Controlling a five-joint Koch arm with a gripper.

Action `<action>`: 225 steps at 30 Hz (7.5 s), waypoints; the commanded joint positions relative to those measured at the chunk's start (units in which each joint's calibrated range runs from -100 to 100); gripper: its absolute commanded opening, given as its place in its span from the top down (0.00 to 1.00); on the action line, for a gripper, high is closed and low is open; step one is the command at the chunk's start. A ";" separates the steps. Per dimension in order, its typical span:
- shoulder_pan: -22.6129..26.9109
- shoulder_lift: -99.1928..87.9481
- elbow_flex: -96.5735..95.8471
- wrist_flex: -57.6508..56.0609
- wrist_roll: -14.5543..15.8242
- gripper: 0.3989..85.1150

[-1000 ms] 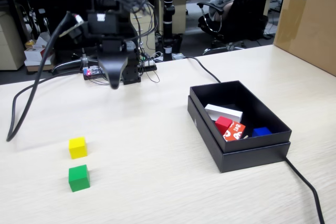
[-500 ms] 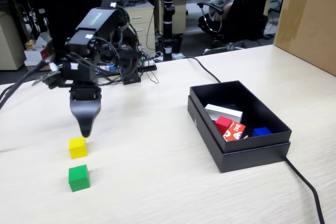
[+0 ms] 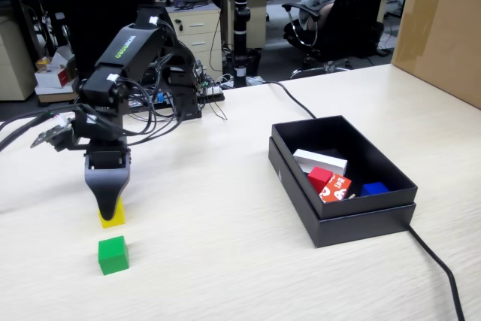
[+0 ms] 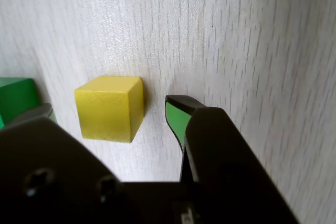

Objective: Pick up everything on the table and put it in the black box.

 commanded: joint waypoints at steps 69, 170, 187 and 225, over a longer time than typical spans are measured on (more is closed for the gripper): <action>32.28 -8.52 27.87 -21.12 23.83 0.66; 5.71 14.43 45.46 -28.64 3.61 0.96; 23.20 -33.99 13.18 -30.54 14.36 0.96; 30.53 -12.54 22.25 -22.25 23.05 0.54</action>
